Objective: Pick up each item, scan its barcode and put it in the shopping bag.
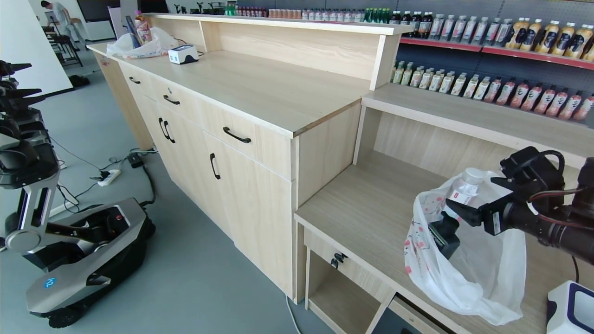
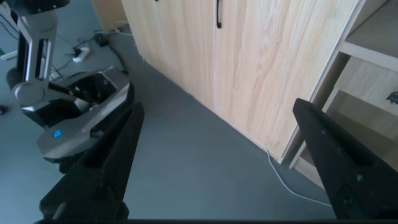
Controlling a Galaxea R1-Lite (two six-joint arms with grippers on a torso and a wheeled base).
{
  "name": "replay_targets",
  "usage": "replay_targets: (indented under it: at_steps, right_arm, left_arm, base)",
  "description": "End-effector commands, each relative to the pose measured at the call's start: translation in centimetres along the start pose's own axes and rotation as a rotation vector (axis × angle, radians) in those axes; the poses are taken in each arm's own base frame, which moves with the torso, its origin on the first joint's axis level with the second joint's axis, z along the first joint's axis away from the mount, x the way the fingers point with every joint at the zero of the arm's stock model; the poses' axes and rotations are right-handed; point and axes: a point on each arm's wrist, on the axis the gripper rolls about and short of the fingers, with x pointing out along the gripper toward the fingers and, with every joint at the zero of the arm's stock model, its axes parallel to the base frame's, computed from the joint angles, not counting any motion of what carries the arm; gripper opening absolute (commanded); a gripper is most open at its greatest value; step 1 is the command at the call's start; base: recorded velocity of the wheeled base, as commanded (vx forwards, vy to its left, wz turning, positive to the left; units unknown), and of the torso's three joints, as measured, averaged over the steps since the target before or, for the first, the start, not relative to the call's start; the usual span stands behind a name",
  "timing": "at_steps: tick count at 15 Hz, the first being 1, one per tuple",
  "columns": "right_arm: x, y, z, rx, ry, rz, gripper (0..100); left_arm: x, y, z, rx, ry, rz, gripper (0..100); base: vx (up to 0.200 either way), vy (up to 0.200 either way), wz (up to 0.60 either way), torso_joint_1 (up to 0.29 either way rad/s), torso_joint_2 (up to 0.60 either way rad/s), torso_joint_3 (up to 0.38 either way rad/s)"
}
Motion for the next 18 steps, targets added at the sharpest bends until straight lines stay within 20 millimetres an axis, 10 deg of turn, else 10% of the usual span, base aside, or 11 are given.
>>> replay_targets:
  at_steps: [1, 6, 10, 14, 18]
  right_arm:
    - [-2.7, -1.3, 1.5, -0.072, -0.079, -0.077, 100]
    - [-6.2, -4.1, 7.4, -0.101, -0.224, -0.193, 100]
    - [-11.4, -5.5, 9.1, 0.041, 0.024, -0.380, 100]
    - [-17.1, -3.7, 8.1, 0.166, 0.147, -0.434, 100]
    - [-21.3, 0.1, 3.2, 0.255, 0.130, -0.490, 100]
  left_arm:
    - [0.0, 0.0, 0.0, 0.000, 0.002, 0.001, 100]
    - [0.0, 0.0, 0.0, 0.000, 0.002, 0.001, 100]
    - [0.0, 0.0, 0.0, 0.000, 0.002, 0.001, 100]
    - [0.0, 0.0, 0.0, 0.000, 0.002, 0.001, 100]
    - [0.0, 0.0, 0.0, 0.000, 0.000, 0.001, 100]
  base:
    - [0.000, 0.000, -0.60, 0.002, 0.00, 0.002]
    - [0.000, 0.000, -0.60, 0.000, 0.00, 0.000]
    - [0.000, 0.000, -0.60, 0.002, 0.00, 0.002]
    - [0.000, 0.000, -0.60, 0.002, 0.00, 0.000]
    - [0.000, 0.000, -0.15, 0.001, 0.00, 0.001]
